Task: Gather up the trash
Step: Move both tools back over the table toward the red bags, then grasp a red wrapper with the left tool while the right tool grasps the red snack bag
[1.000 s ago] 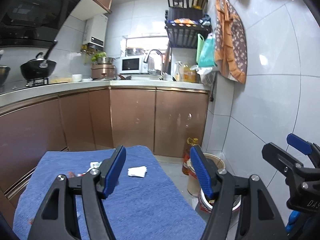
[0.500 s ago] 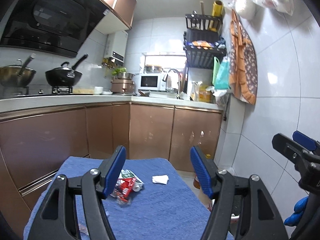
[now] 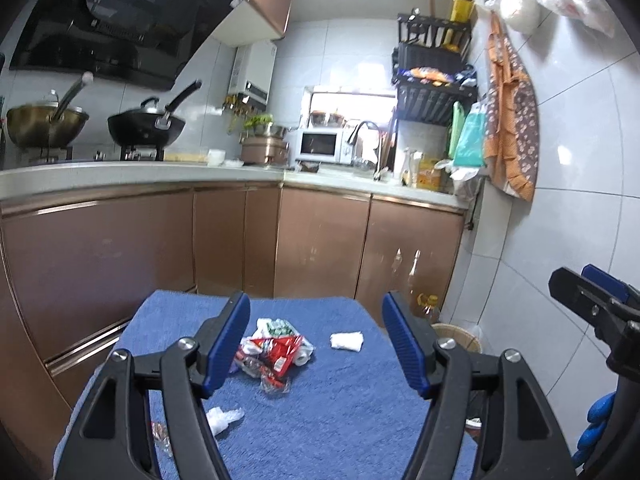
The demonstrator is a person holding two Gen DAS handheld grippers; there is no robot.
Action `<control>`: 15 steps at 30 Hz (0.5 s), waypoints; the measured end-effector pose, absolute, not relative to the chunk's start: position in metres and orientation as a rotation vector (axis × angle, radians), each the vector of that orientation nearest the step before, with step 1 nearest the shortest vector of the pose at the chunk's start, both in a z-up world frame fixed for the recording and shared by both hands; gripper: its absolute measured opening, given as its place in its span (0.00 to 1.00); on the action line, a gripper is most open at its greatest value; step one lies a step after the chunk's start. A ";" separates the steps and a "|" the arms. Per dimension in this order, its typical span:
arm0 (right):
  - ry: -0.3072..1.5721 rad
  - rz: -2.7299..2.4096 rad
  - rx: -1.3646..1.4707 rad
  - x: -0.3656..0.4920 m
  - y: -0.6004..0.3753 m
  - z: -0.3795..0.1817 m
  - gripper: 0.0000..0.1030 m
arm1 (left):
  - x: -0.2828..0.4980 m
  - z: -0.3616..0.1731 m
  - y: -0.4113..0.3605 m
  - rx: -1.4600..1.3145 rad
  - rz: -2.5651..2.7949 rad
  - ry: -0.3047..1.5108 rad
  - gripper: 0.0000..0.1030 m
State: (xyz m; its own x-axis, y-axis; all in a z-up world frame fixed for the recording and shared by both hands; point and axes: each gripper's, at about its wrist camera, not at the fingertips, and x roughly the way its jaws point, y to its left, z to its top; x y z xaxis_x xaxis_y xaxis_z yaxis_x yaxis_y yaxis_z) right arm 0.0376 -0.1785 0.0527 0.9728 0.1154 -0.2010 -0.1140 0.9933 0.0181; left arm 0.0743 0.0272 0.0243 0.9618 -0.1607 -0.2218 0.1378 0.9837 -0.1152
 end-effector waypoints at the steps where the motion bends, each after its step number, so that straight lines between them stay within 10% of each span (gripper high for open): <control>1: 0.217 0.123 0.006 0.041 -0.177 0.049 1.00 | 0.078 0.021 0.030 -0.103 -0.154 0.246 0.66; 15: 0.506 0.318 -0.031 0.157 -0.146 -0.026 1.00 | 0.167 -0.053 0.159 -0.113 -0.013 0.522 0.66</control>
State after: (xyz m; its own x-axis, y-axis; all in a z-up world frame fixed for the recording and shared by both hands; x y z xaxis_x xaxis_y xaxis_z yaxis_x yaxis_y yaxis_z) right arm 0.1574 -0.1455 -0.0260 0.8266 0.2921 -0.4810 -0.3074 0.9503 0.0490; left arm 0.1670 0.1588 -0.0527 0.8668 -0.0416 -0.4969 -0.0162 0.9936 -0.1115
